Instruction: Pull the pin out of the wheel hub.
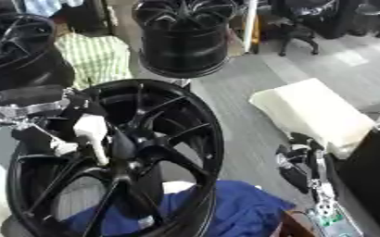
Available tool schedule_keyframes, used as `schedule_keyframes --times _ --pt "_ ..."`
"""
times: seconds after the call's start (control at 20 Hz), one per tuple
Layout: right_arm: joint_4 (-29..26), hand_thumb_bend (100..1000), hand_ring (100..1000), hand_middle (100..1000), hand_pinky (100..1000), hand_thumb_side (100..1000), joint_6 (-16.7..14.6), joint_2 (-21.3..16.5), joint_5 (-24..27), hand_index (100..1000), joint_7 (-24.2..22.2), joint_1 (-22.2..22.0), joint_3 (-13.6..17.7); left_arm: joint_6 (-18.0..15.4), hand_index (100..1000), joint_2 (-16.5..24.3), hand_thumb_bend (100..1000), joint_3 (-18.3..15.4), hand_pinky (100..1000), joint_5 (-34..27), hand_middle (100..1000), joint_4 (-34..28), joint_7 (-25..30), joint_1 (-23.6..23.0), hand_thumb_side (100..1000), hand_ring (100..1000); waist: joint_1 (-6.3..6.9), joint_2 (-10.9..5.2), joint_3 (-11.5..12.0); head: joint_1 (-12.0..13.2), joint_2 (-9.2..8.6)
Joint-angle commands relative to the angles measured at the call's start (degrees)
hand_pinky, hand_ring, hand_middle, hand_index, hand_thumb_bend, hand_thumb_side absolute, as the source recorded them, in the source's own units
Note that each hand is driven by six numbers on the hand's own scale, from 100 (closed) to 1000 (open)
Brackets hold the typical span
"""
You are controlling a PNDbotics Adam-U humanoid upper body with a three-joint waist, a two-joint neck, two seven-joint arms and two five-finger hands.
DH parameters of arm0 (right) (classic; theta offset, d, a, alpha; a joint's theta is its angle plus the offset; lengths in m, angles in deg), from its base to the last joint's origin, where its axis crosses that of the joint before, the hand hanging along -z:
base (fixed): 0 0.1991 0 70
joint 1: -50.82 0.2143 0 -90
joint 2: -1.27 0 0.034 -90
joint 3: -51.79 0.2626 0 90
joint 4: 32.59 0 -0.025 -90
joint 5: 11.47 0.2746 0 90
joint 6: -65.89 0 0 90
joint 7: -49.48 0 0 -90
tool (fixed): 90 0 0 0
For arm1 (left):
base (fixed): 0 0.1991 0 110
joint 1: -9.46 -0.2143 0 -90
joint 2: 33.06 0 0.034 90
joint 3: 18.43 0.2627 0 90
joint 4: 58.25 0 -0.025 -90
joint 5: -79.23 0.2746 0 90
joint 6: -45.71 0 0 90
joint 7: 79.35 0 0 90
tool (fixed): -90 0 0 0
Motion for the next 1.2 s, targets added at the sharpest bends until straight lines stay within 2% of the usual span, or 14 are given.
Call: schedule_keyframes --times 0.05,0.35,0.7,1.0,1.1,1.15,1.2 --pt "-0.47 166 536 650 501 100 -0.09 -0.85 -0.02 770 0.17 0.3 0.42 -20.07 607 1.19 100 -2.31 531 -1.67 303 -0.99 19.98 2.2 270 408 -0.17 -0.75 0.07 -0.05 -0.36" --pt "-0.38 168 536 650 501 100 -0.12 -0.85 0.04 769 0.25 0.22 0.49 -19.41 605 2.64 100 -5.61 545 -3.15 305 -2.31 19.98 3.67 243 410 -0.11 -0.87 0.2 -0.05 -0.25" --pt "-0.29 169 535 650 501 100 -0.14 -0.88 0.02 769 0.6 0.12 0.82 -15.44 604 9.79 100 -13.4 551 -7.44 304 -5.76 19.98 1.33 223 410 0.03 -0.91 0.97 -0.47 -0.26" --pt "-0.42 174 535 649 501 104 -0.05 -0.71 0.08 769 1.03 0.12 1.26 -10.8 613 16.63 100 -21.12 545 -11.02 307 -4.41 19.98 -5.9 208 415 -0.31 -0.47 1.86 -1.26 -0.25" --pt "-0.49 169 535 650 501 100 0.0 -0.65 0.07 769 1.0 0.15 1.21 -8.55 656 18.37 100 -25.29 572 -11.69 357 -5.38 19.98 -12.3 174 452 -0.47 -0.38 1.77 -1.15 -0.08" --pt "-0.53 169 535 650 501 100 0.02 -0.6 0.09 769 1.0 0.17 1.22 -7.18 730 18.83 100 -27.45 623 -11.81 459 -5.91 19.98 -15.26 126 528 -0.58 -0.32 1.81 -1.1 -0.04" --pt "-0.57 169 535 650 501 100 0.05 -0.57 0.1 769 1.0 0.18 1.23 -5.86 753 19.04 100 -29.38 637 -11.81 488 -6.28 19.98 -17.67 113 554 -0.66 -0.26 1.82 -1.05 -0.01"
